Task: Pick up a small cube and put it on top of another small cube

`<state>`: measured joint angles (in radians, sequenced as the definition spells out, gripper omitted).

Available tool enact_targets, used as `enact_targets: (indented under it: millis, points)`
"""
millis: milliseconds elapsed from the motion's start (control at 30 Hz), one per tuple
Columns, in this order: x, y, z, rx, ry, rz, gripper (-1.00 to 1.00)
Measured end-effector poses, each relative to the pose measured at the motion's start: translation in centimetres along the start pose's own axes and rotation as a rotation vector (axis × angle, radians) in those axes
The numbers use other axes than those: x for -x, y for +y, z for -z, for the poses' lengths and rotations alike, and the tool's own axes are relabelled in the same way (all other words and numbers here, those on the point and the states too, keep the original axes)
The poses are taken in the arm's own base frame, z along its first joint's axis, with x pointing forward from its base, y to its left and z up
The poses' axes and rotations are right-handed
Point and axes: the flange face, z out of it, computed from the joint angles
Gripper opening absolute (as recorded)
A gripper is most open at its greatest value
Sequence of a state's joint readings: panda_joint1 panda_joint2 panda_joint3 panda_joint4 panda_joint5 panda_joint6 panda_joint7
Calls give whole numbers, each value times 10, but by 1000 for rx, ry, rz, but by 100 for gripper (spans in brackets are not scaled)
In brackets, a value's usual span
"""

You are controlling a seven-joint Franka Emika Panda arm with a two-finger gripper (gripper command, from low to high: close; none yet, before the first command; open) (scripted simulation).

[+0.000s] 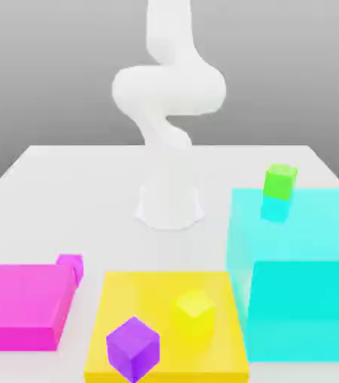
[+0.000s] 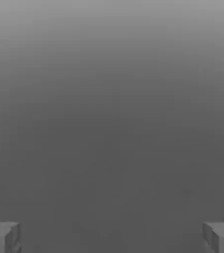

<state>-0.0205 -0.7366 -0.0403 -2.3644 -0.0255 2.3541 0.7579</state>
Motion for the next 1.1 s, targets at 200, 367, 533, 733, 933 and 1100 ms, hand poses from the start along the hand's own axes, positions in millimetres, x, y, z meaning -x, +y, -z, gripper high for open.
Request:
enact_targets:
  millis: [200, 367, 533, 733, 933, 1100]
  points:
    - [-2, 107, -135, 196, -111, 9, 0]
    - [31, 217, -215, 334, -236, 5, 0]
    - [103, 341, -264, 455, -405, -15, 0]
    - [167, 419, -297, 501, -513, -32, 0]
    - [188, 437, -322, 510, -516, -34, -100]
    - [191, 439, -325, 510, -518, -36, -100]
